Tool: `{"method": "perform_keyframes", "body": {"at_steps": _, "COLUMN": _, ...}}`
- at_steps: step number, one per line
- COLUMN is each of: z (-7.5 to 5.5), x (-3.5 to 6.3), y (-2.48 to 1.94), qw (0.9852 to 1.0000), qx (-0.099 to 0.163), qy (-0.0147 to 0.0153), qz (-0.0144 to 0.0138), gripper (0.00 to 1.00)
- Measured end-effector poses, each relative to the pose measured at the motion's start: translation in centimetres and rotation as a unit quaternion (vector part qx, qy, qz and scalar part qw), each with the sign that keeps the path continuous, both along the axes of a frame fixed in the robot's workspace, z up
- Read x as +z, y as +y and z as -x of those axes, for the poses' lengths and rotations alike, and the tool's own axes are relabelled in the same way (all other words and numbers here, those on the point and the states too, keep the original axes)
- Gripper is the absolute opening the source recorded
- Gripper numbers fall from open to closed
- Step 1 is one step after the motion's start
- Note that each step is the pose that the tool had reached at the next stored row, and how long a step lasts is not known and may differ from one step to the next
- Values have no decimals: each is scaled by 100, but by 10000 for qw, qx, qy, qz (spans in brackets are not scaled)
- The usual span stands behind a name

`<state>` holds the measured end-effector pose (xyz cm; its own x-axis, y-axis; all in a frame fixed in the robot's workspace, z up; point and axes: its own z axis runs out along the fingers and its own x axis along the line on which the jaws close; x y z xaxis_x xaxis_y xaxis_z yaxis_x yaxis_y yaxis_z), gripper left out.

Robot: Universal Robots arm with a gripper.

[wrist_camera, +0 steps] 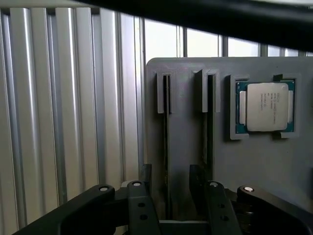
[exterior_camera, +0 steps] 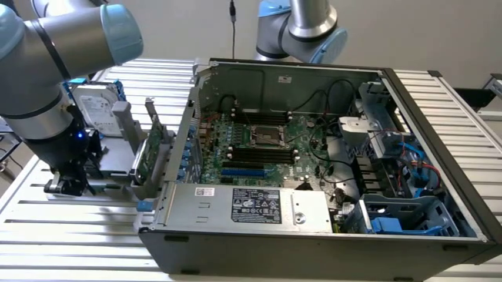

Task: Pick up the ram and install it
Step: 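Pick up the ram and move it above insertion slot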

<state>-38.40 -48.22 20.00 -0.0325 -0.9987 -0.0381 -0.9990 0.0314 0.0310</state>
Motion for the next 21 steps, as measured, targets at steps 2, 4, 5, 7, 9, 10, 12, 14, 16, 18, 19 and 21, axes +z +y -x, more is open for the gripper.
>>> {"method": "perform_keyframes", "body": {"at_steps": 2, "z": -4, "x": -11, "y": -1, "qw": 10000, "qx": 1, "qy": 0, "qz": 0, "gripper": 44}}
{"method": "perform_keyframes", "body": {"at_steps": 4, "z": -6, "x": -18, "y": -1, "qw": 10000, "qx": 3, "qy": 0, "qz": 0, "gripper": 44}}
{"method": "perform_keyframes", "body": {"at_steps": 5, "z": -7, "x": -23, "y": -1, "qw": 10000, "qx": 7, "qy": -1, "qz": 0, "gripper": 44}}
{"method": "perform_keyframes", "body": {"at_steps": 7, "z": -8, "x": -32, "y": -2, "qw": 10000, "qx": 21, "qy": -15, "qz": 0, "gripper": 44}}
{"method": "perform_keyframes", "body": {"at_steps": 9, "z": -8, "x": -40, "y": -1, "qw": 10000, "qx": 40, "qy": -45, "qz": 0, "gripper": 44}}
{"method": "perform_keyframes", "body": {"at_steps": 10, "z": -8, "x": -44, "y": -1, "qw": 10000, "qx": 53, "qy": -64, "qz": -1, "gripper": 44}}
{"method": "perform_keyframes", "body": {"at_steps": 12, "z": -8, "x": -51, "y": -1, "qw": 9999, "qx": 82, "qy": -84, "qz": -1, "gripper": 44}}
{"method": "perform_keyframes", "body": {"at_steps": 14, "z": -6, "x": -52, "y": -1, "qw": 9999, "qx": 101, "qy": -86, "qz": -1, "gripper": 44}}
{"method": "perform_keyframes", "body": {"at_steps": 16, "z": -5, "x": -53, "y": -1, "qw": 9999, "qx": 118, "qy": -86, "qz": 0, "gripper": 44}}
{"method": "perform_keyframes", "body": {"at_steps": 18, "z": -2, "x": -53, "y": 1, "qw": 9999, "qx": 137, "qy": -86, "qz": -1, "gripper": 44}}
{"method": "perform_keyframes", "body": {"at_steps": 19, "z": 1, "x": -53, "y": 2, "qw": 9998, "qx": 151, "qy": -86, "qz": -1, "gripper": 44}}
{"method": "perform_keyframes", "body": {"at_steps": 21, "z": 7, "x": -53, "y": 6, "qw": 9998, "qx": 175, "qy": -85, "qz": -1, "gripper": 44}}
